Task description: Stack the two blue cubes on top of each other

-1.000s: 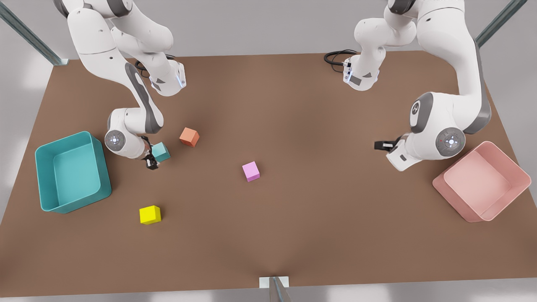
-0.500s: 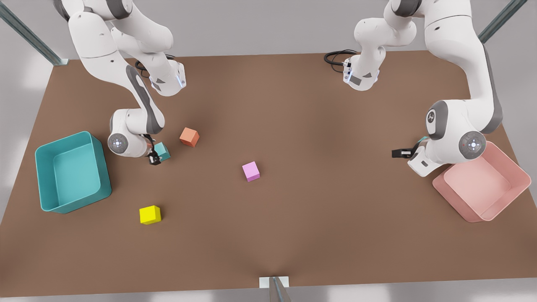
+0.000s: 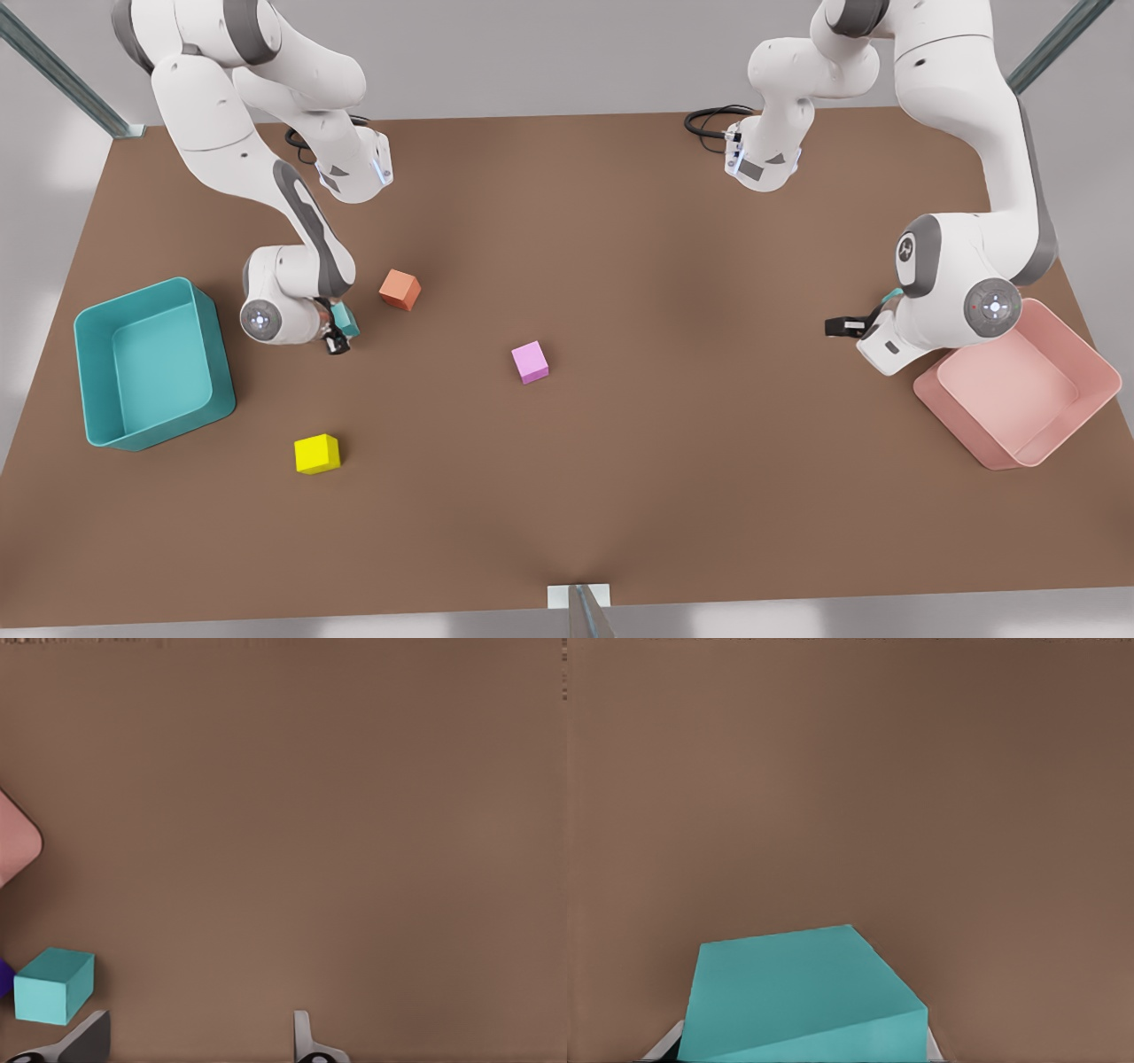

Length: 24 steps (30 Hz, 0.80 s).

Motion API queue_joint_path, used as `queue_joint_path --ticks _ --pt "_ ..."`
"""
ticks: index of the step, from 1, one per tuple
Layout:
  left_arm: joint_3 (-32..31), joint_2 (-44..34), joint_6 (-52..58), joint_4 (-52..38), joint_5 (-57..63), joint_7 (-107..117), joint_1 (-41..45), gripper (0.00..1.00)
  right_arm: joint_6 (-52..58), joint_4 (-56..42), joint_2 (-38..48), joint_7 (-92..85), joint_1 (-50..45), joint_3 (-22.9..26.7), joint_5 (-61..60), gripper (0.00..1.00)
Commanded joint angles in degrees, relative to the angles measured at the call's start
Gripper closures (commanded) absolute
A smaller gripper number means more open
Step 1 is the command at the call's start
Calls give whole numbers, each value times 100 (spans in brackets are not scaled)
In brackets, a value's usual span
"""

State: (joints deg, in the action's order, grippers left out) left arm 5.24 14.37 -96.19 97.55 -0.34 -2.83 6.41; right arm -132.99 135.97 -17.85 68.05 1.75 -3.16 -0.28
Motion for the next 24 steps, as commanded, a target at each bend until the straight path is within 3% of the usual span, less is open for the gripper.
queue_joint_path --ticks 1,2,9,12,13,15,19,21,24 --pt "21 -5 -5 -8 8 -139 1 0 -8 -26 -8 -345 1 0 -7 19" --pt "21 -5 -5 -8 8 -139 1 0 45 -105 -8 -390 -8 0 -7 27" --pt "21 -22 -5 1 16 -139 1 0 2084 -1986 -17 -609 -675 -150 -1562 28" --pt "29 -22 -215 19 25 -139 -17 0 1917 -2917 -464 409 -1852 -150 -2521 28" --pt "433 -31 -778 343 16 -139 -34 0 1715 -3489 -799 1051 -2433 -150 -2530 28" --pt "653 127 -1877 906 -1 -165 -96 0 1381 -4350 -1343 2027 -3189 -150 -2530 28" --pt "803 294 -2334 1284 -10 -2862 -807 0 485 -5739 -2512 3723 -4464 -97 -2451 28" --pt "803 286 -2651 1583 -10 -3584 -1230 0 89 -6135 -2917 4145 -4754 -62 -2433 28" --pt "908 110 -2677 1961 34 -4199 -1326 0 -245 -6144 -3198 4172 -5299 492 -2091 28"
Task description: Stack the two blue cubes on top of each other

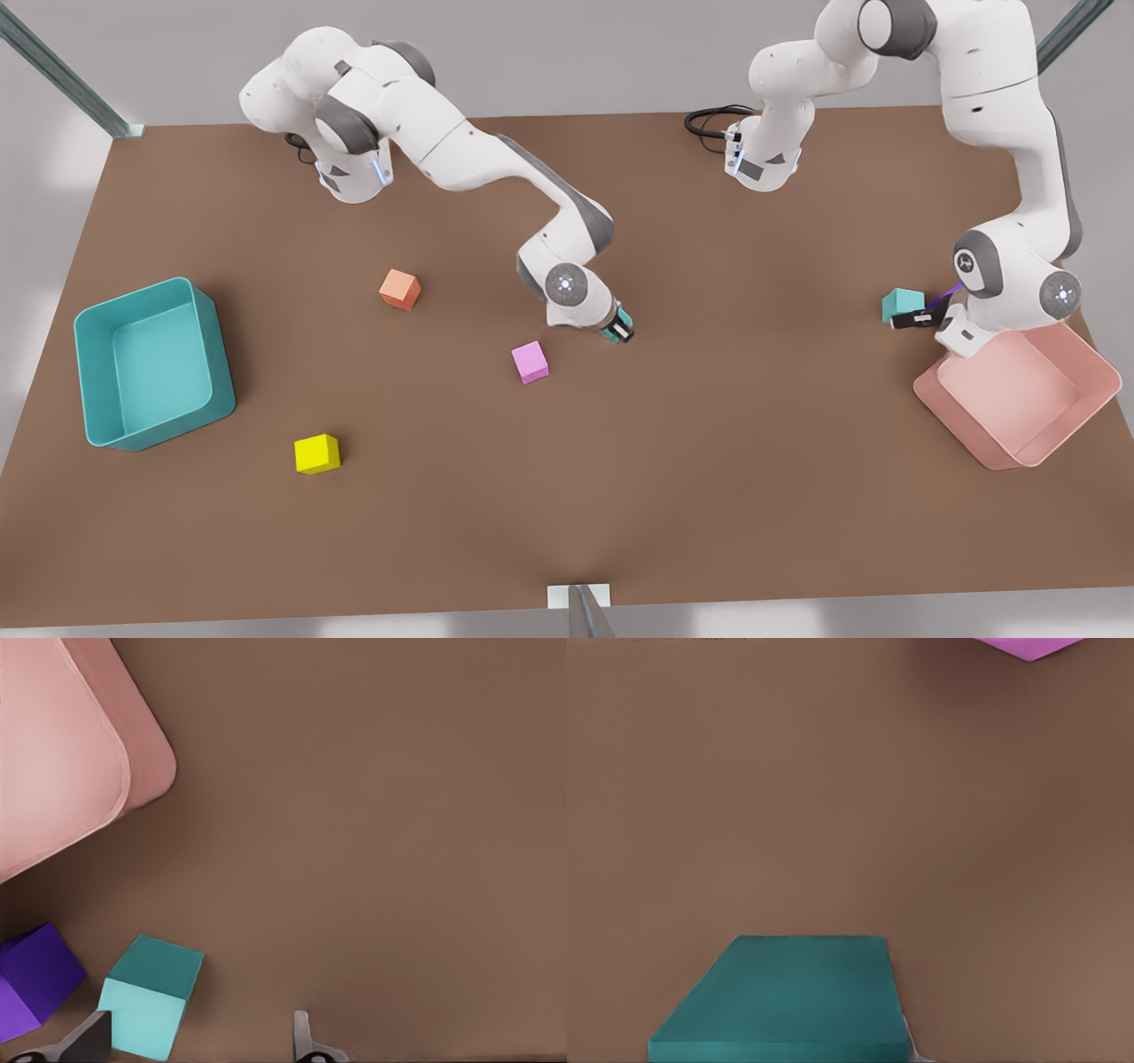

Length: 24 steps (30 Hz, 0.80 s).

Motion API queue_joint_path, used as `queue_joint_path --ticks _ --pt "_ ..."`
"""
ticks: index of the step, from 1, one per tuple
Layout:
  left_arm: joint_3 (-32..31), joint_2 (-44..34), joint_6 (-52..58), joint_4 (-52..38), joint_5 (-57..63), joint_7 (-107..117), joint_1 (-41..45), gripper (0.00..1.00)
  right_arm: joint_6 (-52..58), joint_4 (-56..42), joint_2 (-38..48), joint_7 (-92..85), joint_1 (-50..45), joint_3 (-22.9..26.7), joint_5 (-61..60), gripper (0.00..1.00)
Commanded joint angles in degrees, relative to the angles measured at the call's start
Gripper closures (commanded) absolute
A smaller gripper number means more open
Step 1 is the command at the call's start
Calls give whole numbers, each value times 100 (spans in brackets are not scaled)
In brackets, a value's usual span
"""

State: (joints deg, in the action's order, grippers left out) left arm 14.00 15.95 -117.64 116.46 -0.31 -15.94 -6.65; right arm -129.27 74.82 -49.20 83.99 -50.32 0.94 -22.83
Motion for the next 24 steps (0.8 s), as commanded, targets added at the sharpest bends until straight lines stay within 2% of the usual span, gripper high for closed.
queue_joint_path --ticks 1,3,6,7,8,14,15,18,19,20,21,22,23,24 --pt "67 -48 -654 105 31 -3055 -73 0 -687 -29 -134 2579 -241 284 305 28" --pt "146 -30 -1252 535 31 -3064 -73 0 -696 -29 -143 2579 -294 468 621 28" --pt "173 -4 -1612 887 31 -3064 -73 0 -696 -20 -143 2579 -285 477 736 27" --pt "243 -4 -1613 957 31 -3379 -82 0 -696 -20 -143 2579 -285 469 727 23" --pt "331 -4 -1613 992 31 -3618 -73 0 -696 -20 -151 2579 -285 477 727 0" --pt "340 242 -1990 1054 -4 -3767 -170 0 -608 -37 42 2561 -232 477 771 0" --pt "340 251 -1990 1063 -31 -3767 -196 0 -371 -11 375 2509 -171 469 780 0" --pt "349 339 -1990 1107 -39 -3758 -214 0 2467 -2 1887 1886 936 425 727 0" --pt "357 357 -2008 1107 -40 -3758 -214 0 3222 -20 1984 788 1419 460 736 0" --pt "357 374 -2008 1107 -40 -3767 -240 0 4040 -20 1949 -881 2359 469 806 0" --pt "366 409 -2008 1115 -40 -3758 -240 0 4402 -37 1853 -2499 3247 460 1315 0" --pt "366 409 -2008 1168 -40 -3758 -240 0 4603 -125 1949 -3870 3582 591 1526 0" --pt "366 409 -2008 1186 -75 -3758 -240 0 5192 -608 2072 -5171 3617 767 1905 0" --pt "366 409 -2008 1221 -75 -3758 -240 0 5272 -706 2370 -6112 3749 767 1940 0"
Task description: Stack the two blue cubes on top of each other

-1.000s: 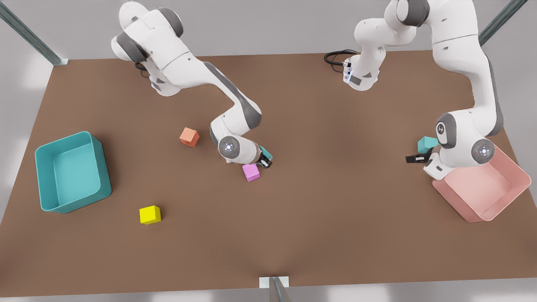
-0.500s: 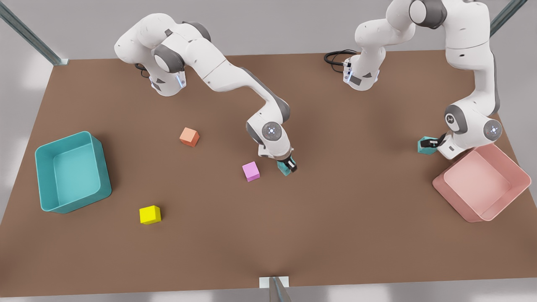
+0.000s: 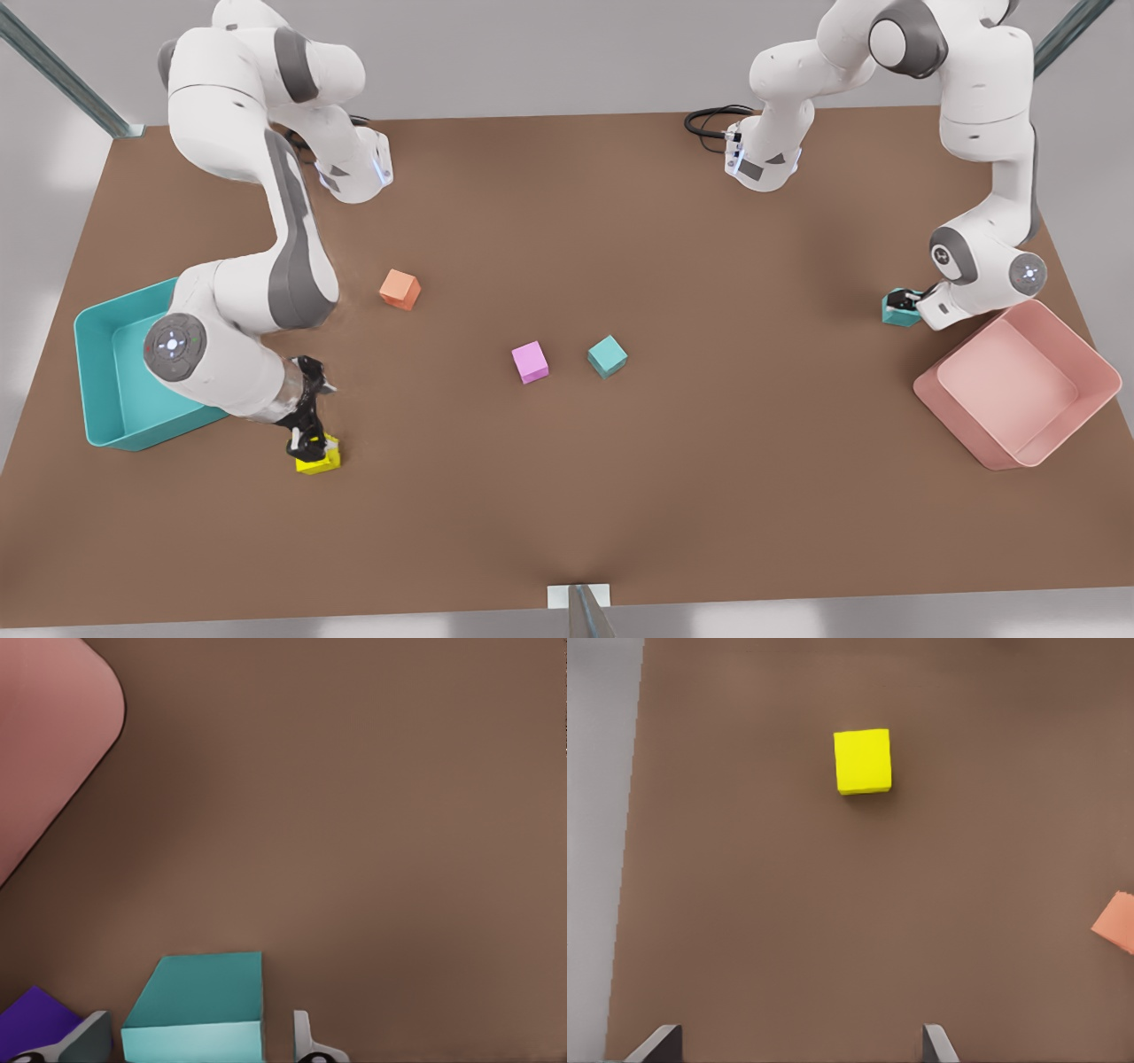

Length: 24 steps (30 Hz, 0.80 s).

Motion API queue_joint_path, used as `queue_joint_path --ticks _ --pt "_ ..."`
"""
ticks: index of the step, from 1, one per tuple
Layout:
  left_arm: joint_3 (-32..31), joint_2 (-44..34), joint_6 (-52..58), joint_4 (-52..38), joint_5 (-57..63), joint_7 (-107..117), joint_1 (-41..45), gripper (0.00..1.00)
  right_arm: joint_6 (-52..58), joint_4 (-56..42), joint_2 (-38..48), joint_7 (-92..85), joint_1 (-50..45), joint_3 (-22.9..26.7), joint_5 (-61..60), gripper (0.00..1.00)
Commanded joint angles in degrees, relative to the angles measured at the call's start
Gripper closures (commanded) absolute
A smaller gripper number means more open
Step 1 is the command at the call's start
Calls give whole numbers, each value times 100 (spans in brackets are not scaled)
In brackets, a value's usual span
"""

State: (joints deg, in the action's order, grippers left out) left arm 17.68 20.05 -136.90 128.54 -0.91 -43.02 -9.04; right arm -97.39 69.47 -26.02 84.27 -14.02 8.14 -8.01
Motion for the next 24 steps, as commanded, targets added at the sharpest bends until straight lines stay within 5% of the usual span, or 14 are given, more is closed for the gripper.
queue_joint_path --ticks 1,4,11,12,13,16,17,22,24 --pt "7 -1 -83 57 -15 -1051 -1 0 2075 -13 588 -6687 171 21 458 0" --pt "16 43 -83 110 -15 -1051 -1 0 1811 998 1890 -6810 163 -322 458 0" --pt "16 254 -197 101 -199 -1042 -10 0 1512 1280 2118 -7109 163 -330 730 0" --pt "16 237 -197 101 -199 -1042 -2 2 1495 1288 2136 -7109 163 -357 757 0" --pt "16 228 -197 101 -208 -1042 -1 15 1495 1288 2136 -7109 163 -357 757 0" --pt "16 219 -197 92 -199 -1042 25 19 1495 1288 2136 -7109 163 -357 748 0" --pt "16 219 -197 92 -208 -1042 34 27 1495 1288 2136 -7109 163 -357 739 0" --pt "16 -167 207 101 -208 -691 350 31 1495 1324 2136 -7118 163 -357 739 0" --pt "7 -756 805 92 -252 135 1105 31 1495 1324 2136 -7118 163 -357 748 0"
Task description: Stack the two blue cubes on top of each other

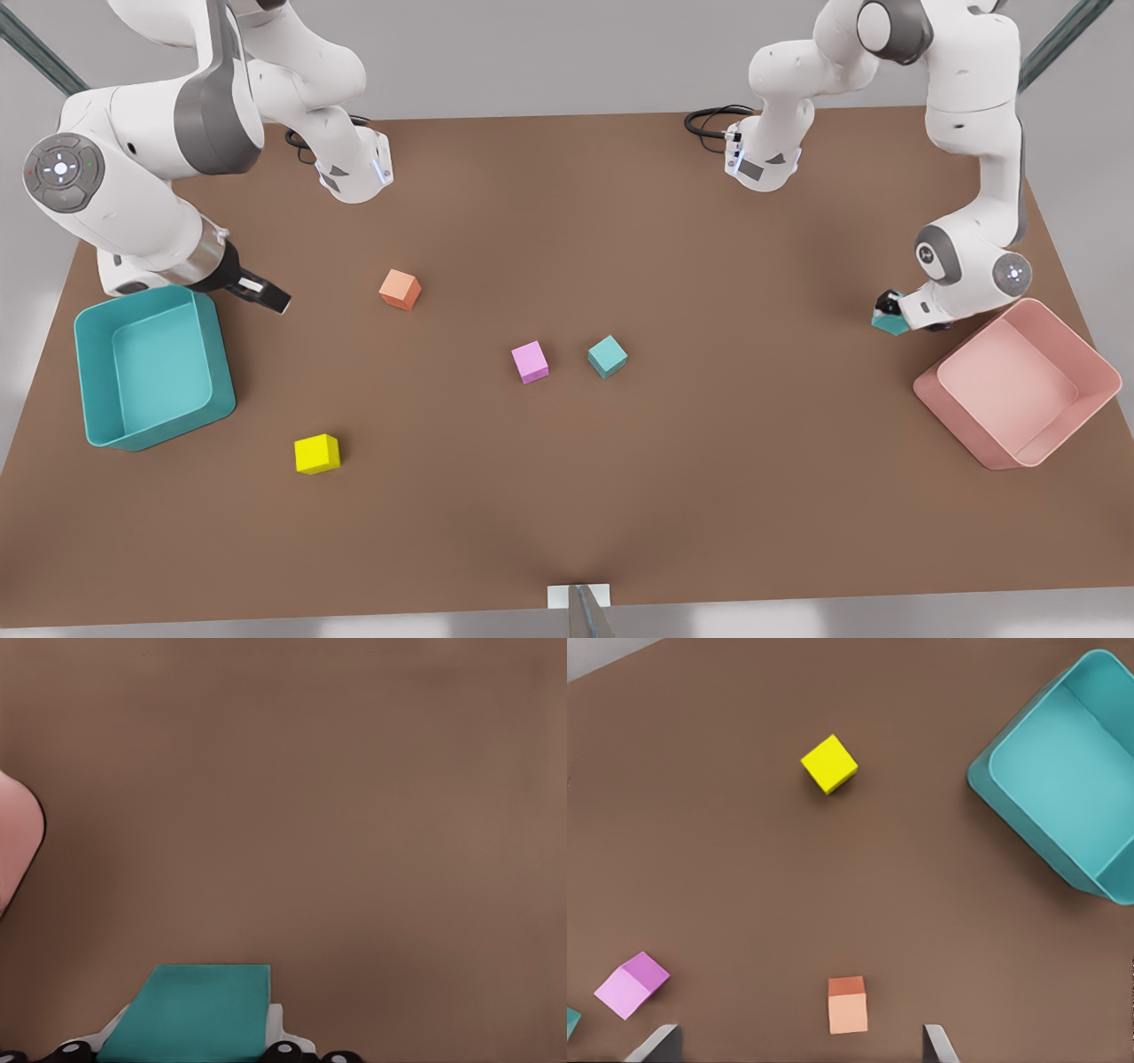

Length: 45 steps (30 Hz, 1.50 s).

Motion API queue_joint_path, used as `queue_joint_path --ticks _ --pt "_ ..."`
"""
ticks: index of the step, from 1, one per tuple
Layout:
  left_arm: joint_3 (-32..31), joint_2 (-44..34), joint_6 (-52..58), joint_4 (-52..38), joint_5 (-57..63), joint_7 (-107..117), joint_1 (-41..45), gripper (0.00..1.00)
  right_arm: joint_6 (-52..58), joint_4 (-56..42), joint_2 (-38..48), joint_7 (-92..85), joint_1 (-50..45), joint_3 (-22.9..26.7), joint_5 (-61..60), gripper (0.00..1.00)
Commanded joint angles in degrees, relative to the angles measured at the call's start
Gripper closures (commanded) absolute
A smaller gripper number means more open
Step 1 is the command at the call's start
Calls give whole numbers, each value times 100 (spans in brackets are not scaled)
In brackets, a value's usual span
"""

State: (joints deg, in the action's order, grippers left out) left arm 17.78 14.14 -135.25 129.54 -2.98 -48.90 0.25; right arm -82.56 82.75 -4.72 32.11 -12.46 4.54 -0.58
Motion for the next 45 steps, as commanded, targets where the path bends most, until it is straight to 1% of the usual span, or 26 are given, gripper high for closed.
queue_joint_path --ticks 1,2,3,4,5,6,7,8,10,11,12,15,26,30,31,32,37,38,39,41,43,44,45 --pt "-3 -376 675 -25 -54 1362 755 31 12 -4 6 -1902 6 3 5 0" --pt "-134 -342 710 -209 -54 2434 1380 31 12 -4 6 -1902 6 3 14 0" --pt "-845 -158 719 -604 -133 3593 1424 31 12 -4 6 -1902 6 3 6 0" --pt "-1275 26 728 -885 -124 4394 1478 30 3 -4 6 -1902 6 3 5 0" --pt "-2023 378 719 -1413 -124 5740 1487 30 3 -4 6 -1902 6 3 5 0" --pt "-2560 826 728 -2028 -124 6716 1495 30 -6 -4 6 -1902 6 12 5 0" --pt "-2850 1169 728 -2441 -107 7200 1495 30 -6 -4 6 -1902 6 12 5 0" --pt "-3009 1468 728 -2820 -63 7754 1714 30 -6 5 -3 -1902 6 12 5 0" --pt "-3009 1873 754 -3276 166 8563 2172 30 -6 5 -3 -1902 6 12 5 0" --pt "-3009 2075 947 -3637 192 8932 2303 30 -6 5 -3 -1902 6 12 5 0" --pt "-3009 2303 1631 -4242 201 9091 2418 30 -6 5 -3 -1902 6 12 5 0" --pt "-3009 2295 1958 -4420 201 9126 2480 30 -6 48 68 -1893 15 12 -3 0" --pt "-3009 2752 1958 -4727 201 9249 2682 30 -15 172 50 -1902 50 56 23 0" --pt "-3009 2787 1950 -4762 183 9293 2708 30 -15 189 41 -1902 50 65 23 0" --pt "-3009 2822 1950 -4762 183 9293 2717 29 -15 189 32 -1902 59 65 23 0" --pt "-3009 2831 1950 -4762 183 9293 2717 0 -15 189 24 -1902 59 65 23 0" --pt "-3009 2796 2064 -4797 174 9293 2699 0 -15 189 41 -1902 68 65 120 0" --pt "-3009 2787 2406 -4991 174 9293 2682 0 -15 189 32 -1902 59 65 120 0" --pt "-3018 2638 3021 -5122 192 9293 2699 0 -15 180 41 -1902 59 65 128 0" --pt "-3009 2602 4401 -5992 192 9284 2664 0 -67 172 50 -1902 59 65 137 0" --pt "-2991 2602 5219 -6608 201 9276 2638 0 -85 172 68 -1893 68 74 164 0" --pt "-2956 2602 5640 -6959 201 9240 2445 0 -76 172 120 -1893 59 65 242 0" --pt "-3018 2392 5975 -7135 183 9092 1962 0 -76 163 156 -1884 59 65 366 0"
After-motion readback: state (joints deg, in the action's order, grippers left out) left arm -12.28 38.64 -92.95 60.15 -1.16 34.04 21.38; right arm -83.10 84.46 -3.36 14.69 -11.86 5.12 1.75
